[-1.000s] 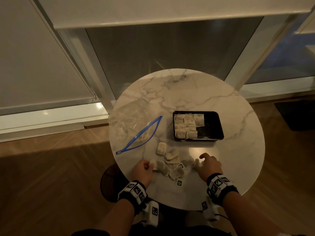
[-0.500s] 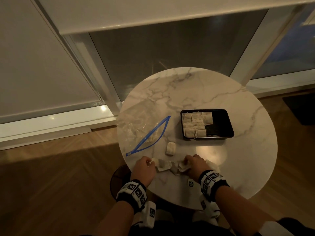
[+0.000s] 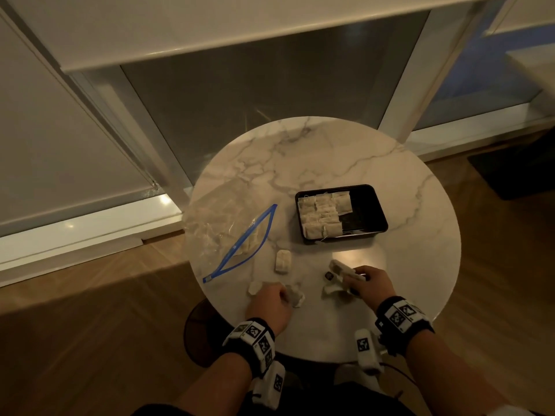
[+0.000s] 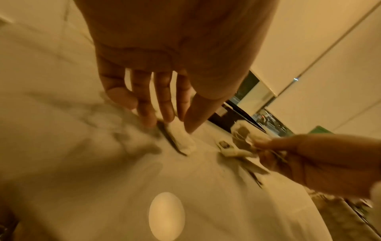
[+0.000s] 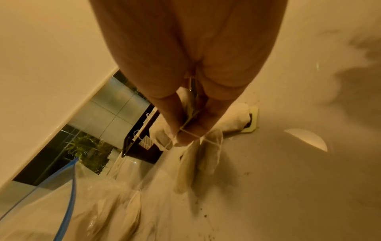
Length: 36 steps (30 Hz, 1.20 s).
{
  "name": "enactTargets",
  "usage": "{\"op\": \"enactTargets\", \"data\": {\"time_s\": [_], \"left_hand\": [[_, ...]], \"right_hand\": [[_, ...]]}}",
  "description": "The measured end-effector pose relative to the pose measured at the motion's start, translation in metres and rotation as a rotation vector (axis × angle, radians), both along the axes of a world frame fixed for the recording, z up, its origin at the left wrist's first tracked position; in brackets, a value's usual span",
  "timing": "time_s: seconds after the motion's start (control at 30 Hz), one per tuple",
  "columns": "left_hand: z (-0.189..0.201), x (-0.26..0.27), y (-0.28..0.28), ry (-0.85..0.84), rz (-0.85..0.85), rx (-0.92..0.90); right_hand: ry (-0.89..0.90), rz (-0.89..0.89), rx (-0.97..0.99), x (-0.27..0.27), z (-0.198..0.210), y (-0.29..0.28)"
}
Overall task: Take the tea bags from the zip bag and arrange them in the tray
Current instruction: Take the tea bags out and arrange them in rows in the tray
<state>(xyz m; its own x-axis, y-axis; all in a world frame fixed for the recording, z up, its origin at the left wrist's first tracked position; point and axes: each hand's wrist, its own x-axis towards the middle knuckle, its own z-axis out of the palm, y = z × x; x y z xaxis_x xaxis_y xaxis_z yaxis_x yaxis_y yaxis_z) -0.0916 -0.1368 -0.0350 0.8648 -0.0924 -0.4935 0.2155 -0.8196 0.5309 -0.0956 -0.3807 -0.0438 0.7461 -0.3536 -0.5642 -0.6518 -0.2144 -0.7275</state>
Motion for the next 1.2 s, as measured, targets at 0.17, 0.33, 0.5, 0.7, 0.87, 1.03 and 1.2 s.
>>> {"op": "enactTargets", "data": {"time_s": [0.17,0.33,0.5,0.7,0.87,1.03,1.2], "left_hand": [[0.003,-0.01,-0.029,0.036,-0.06,-0.014],[0.012,0.003,-0.026,-0.124,0.013,-0.085],[0.022,0.006,-0.009,-0.25,0.068,-0.16],[0.025,0.006,0.028,-0.683,0.149,0.114],[0.02,0.017,0.056,-0.548,0.207,0.232],[0.016,0.03,0.077,-0.325,0.079,0.32],[0.036,0.045,0.093,-0.406,0.111,0.252]], "right_hand": [[-0.058,-0.045,0.097,-0.007,0.012,0.0],[-0.046,0.288,0.164,-0.009,0.022,0.0],[-0.15,0.167,-0.139,-0.019,0.003,-0.012],[0.266,0.289,-0.5,-0.024,-0.018,-0.019],[0.18,0.261,-0.298,-0.011,-0.024,0.004],[0.117,0.199,-0.296,-0.003,-0.008,0.017],[-0.17,0.4,-0.35,0.016,0.027,0.067]]}}
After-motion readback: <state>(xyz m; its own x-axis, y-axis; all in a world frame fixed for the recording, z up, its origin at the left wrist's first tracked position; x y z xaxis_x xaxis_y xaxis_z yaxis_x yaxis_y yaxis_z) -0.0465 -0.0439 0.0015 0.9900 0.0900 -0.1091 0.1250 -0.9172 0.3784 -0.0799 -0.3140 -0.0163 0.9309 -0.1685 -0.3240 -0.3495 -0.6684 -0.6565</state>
